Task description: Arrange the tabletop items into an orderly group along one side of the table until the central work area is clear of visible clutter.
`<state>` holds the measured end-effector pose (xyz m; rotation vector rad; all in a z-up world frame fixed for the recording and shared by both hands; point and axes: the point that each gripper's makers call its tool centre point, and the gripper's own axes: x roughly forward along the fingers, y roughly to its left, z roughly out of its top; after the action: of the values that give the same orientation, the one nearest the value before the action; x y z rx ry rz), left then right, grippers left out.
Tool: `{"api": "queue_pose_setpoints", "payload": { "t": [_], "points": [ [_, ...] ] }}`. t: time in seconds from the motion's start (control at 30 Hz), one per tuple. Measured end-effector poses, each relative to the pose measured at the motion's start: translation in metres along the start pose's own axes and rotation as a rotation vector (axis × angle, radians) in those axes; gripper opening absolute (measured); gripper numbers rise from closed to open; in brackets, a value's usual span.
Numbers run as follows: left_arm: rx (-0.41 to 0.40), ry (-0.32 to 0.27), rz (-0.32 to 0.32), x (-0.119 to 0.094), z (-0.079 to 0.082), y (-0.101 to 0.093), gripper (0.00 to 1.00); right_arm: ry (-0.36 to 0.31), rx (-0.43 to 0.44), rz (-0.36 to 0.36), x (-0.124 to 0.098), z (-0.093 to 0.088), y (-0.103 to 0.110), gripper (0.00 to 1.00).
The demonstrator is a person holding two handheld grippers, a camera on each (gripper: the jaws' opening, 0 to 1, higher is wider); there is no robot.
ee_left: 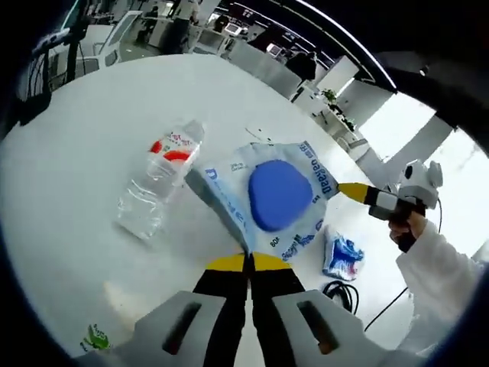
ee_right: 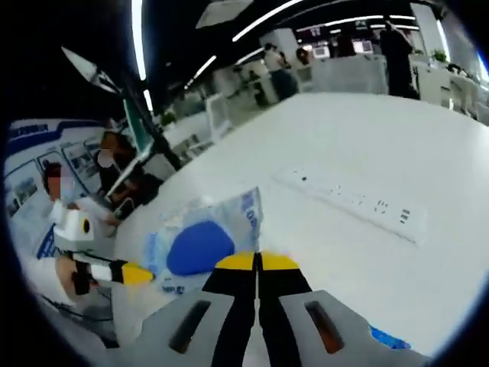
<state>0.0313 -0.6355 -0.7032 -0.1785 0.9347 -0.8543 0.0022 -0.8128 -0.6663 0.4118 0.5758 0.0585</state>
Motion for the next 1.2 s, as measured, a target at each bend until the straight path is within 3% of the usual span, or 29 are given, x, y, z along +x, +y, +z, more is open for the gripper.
{"api": "queue_pose_setpoints", "payload": {
  "t": [0.2, 0.43, 0.83, 1.2],
  "points": [
    [0.118, -0.009, -0.082, -0.008, 0.026, -0.010, 0.00, -0.107, 0.169, -0.052, -0.038, -0.006, 0.003, 0.00],
    [0.199, 0.017, -0.143, -0.013, 0.050, -0.013, 0.00, -0.143, 0.246, -0.099, -0.062, -0.035, 0.021, 0.00],
    [0.305, 0.061, -0.202, -0.008, 0.070, -0.021, 0.00, -0.208, 0.344, -0.165, -0.076, -0.050, 0.041, 0.00],
    [0.324, 0.081, -0.199, -0.002, 0.072, -0.019, 0.00, -0.206, 0.376, -0.192, -0.070, -0.053, 0.032, 0.00]
  ]
}}
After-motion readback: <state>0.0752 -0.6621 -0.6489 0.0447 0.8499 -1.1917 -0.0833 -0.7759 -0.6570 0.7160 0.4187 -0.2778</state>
